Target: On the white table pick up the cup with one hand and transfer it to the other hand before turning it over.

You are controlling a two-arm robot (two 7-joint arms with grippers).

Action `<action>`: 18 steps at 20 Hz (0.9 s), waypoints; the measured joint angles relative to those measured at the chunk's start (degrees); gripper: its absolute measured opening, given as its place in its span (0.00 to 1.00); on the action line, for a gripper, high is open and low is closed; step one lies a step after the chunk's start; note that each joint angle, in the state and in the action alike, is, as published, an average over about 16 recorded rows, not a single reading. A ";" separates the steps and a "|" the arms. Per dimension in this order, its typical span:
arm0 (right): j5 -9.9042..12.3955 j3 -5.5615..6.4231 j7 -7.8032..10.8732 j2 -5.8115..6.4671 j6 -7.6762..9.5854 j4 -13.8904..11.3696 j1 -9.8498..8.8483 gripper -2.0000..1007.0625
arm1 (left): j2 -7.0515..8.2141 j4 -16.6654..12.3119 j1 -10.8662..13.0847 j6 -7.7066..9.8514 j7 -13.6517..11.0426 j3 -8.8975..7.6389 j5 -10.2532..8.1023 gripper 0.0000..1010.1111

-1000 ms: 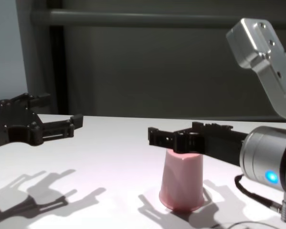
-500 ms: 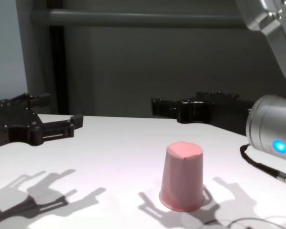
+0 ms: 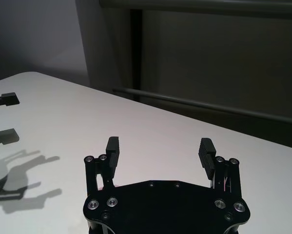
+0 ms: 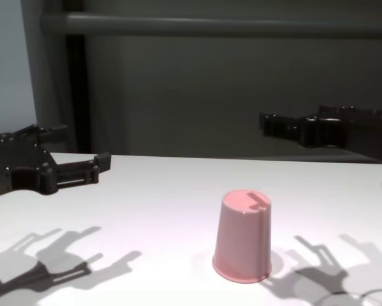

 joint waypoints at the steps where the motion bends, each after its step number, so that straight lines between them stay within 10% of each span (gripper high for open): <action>1: 0.08 0.58 0.30 0.25 -0.34 0.21 -0.21 0.99 | 0.00 0.00 0.00 0.00 0.00 0.00 0.00 0.99; 18: -0.04 5.98 5.06 1.31 -6.52 10.66 -0.52 0.99 | 0.00 0.00 0.00 0.00 0.00 0.00 0.00 0.99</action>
